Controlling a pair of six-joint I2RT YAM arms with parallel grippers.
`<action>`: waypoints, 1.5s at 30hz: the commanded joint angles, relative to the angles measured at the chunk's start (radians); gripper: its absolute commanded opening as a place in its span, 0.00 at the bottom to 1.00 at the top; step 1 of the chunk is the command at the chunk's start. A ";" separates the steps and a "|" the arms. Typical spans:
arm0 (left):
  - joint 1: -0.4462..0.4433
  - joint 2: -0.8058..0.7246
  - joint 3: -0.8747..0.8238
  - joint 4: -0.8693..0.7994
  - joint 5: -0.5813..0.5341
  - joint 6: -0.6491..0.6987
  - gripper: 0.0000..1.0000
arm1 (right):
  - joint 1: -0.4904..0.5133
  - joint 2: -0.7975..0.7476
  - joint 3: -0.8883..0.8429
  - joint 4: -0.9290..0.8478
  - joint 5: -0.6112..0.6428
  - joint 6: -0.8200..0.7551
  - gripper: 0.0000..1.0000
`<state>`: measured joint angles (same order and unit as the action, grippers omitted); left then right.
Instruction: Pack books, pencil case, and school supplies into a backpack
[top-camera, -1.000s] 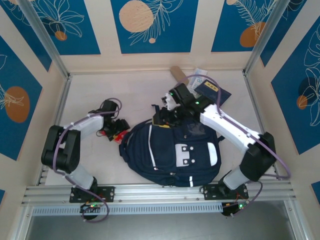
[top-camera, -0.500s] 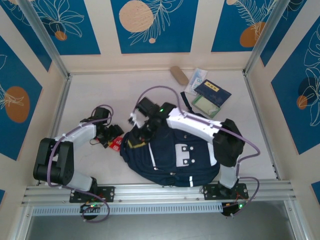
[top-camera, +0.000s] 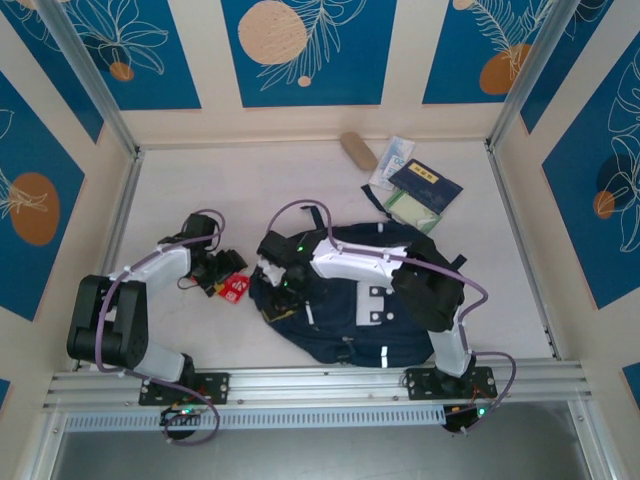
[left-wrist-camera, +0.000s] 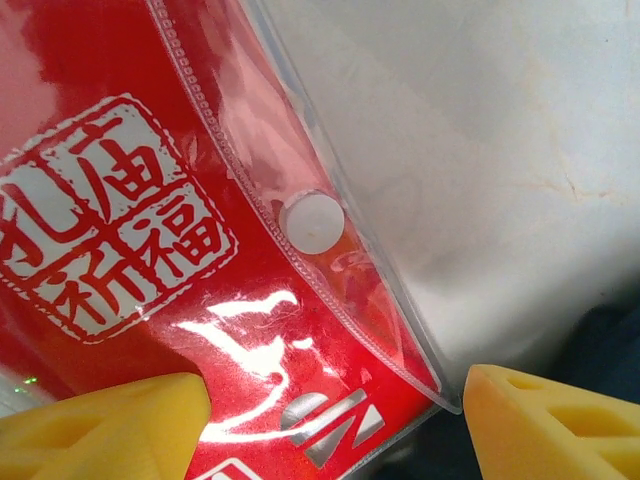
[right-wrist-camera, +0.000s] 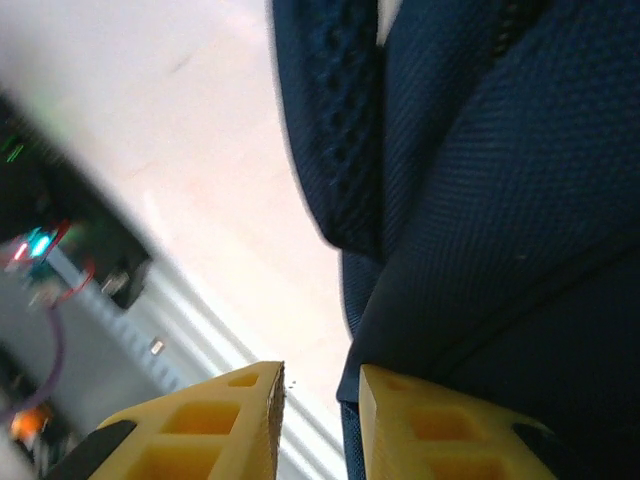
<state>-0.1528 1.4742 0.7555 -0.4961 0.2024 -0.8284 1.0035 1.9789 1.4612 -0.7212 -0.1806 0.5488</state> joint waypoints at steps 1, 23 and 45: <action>0.017 0.038 -0.078 -0.136 -0.016 0.009 0.72 | -0.118 0.008 -0.035 -0.058 0.318 0.053 0.28; -0.294 -0.268 -0.040 -0.289 0.050 0.128 0.68 | -0.274 0.004 0.174 -0.020 -0.034 0.003 0.35; -0.099 -0.163 -0.195 -0.112 -0.084 -0.068 0.13 | -0.126 0.280 0.354 -0.077 -0.145 0.122 0.44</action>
<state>-0.2634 1.2652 0.5819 -0.6819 0.1032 -0.8635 0.8719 2.2307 1.7832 -0.7826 -0.2783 0.6399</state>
